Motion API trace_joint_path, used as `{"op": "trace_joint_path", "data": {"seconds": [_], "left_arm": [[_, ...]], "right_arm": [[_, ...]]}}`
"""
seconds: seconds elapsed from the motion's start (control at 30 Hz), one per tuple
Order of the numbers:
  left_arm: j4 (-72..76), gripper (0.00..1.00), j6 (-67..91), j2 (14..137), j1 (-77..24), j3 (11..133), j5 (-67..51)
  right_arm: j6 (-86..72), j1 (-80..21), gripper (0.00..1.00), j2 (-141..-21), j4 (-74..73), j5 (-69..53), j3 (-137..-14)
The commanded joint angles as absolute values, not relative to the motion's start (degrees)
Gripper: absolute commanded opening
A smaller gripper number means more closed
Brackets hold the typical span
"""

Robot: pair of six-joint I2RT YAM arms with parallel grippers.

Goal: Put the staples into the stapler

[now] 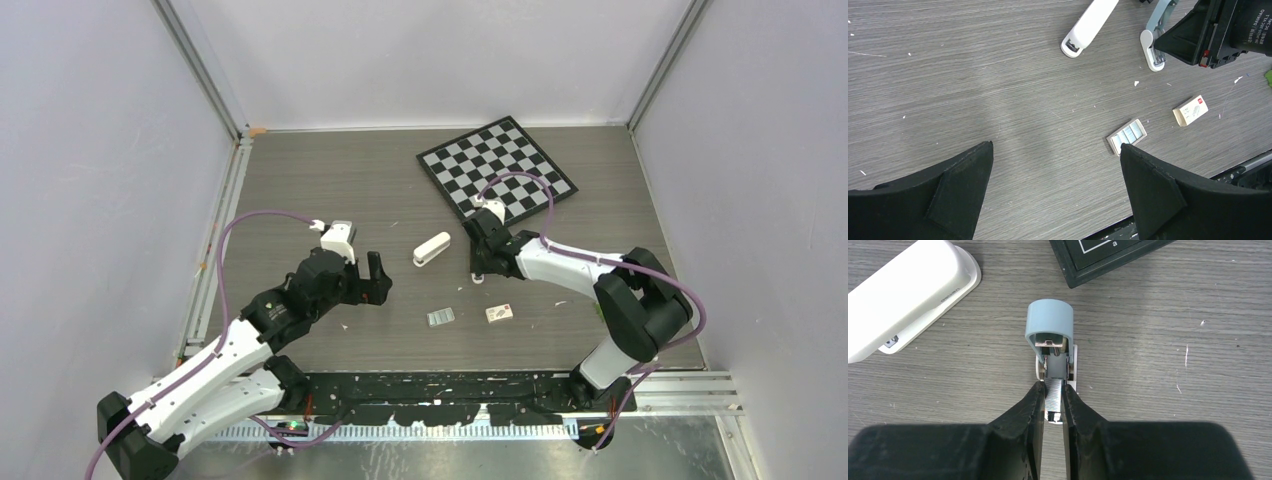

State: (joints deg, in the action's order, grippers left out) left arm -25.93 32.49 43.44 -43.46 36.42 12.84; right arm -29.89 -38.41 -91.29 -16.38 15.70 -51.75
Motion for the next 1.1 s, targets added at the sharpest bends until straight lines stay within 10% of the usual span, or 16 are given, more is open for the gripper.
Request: {"op": "trace_joint_path", "data": {"seconds": [0.0,1.07], "left_arm": [[-23.77,1.0,32.48,42.3,-43.63,36.73,13.32],[-24.17,1.0,32.57,41.31,-43.64,36.43,13.71]], "right_arm": [[-30.41,-38.06,0.22,-91.46,-14.24,16.29,-51.42],[-27.59,-37.49,0.22,-91.75,-16.29,15.48,-53.9]]}}
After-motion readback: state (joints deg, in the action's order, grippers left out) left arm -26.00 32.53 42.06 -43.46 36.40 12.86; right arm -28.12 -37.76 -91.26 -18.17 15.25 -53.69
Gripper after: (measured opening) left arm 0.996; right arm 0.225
